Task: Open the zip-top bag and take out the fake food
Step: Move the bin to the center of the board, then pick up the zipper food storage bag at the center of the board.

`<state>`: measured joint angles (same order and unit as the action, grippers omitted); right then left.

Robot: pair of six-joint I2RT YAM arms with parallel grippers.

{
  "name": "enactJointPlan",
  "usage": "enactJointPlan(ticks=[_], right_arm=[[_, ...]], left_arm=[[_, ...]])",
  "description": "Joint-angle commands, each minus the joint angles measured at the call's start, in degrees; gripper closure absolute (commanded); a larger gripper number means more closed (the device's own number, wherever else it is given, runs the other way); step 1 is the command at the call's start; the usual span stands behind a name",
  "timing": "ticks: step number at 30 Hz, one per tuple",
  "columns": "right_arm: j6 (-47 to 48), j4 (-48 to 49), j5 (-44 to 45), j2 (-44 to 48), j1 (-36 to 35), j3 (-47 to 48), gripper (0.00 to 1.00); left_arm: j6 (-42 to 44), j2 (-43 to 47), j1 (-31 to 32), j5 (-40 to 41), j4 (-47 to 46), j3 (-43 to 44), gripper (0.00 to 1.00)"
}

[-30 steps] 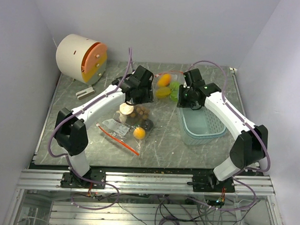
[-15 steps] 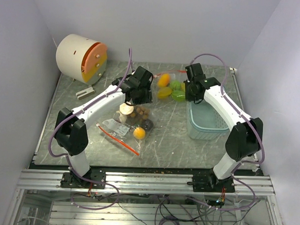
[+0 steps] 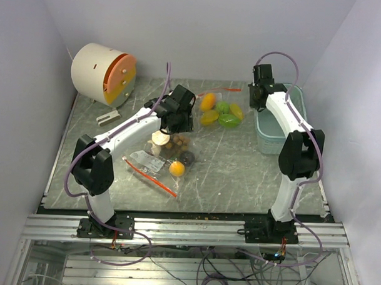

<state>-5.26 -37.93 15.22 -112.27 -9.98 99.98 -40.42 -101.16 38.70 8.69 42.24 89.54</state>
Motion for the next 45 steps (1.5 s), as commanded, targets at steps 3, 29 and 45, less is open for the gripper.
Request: enactJointPlan(ticks=[3,29,45], right_arm=[[5.7,2.8,-1.3,-7.5,1.8,8.4,1.00],[-4.1,1.7,-5.7,1.9,5.8,12.5,0.22],[-5.3,9.7,-4.7,10.1,-16.3,-3.6,0.20]], left_arm=[[1.0,-1.1,-0.6,-2.5,-1.6,2.3,0.41],[2.4,-5.7,-4.4,-7.9,-0.7,7.3,0.34],[0.3,-3.3,-16.3,-6.6,-1.4,4.7,0.35]])
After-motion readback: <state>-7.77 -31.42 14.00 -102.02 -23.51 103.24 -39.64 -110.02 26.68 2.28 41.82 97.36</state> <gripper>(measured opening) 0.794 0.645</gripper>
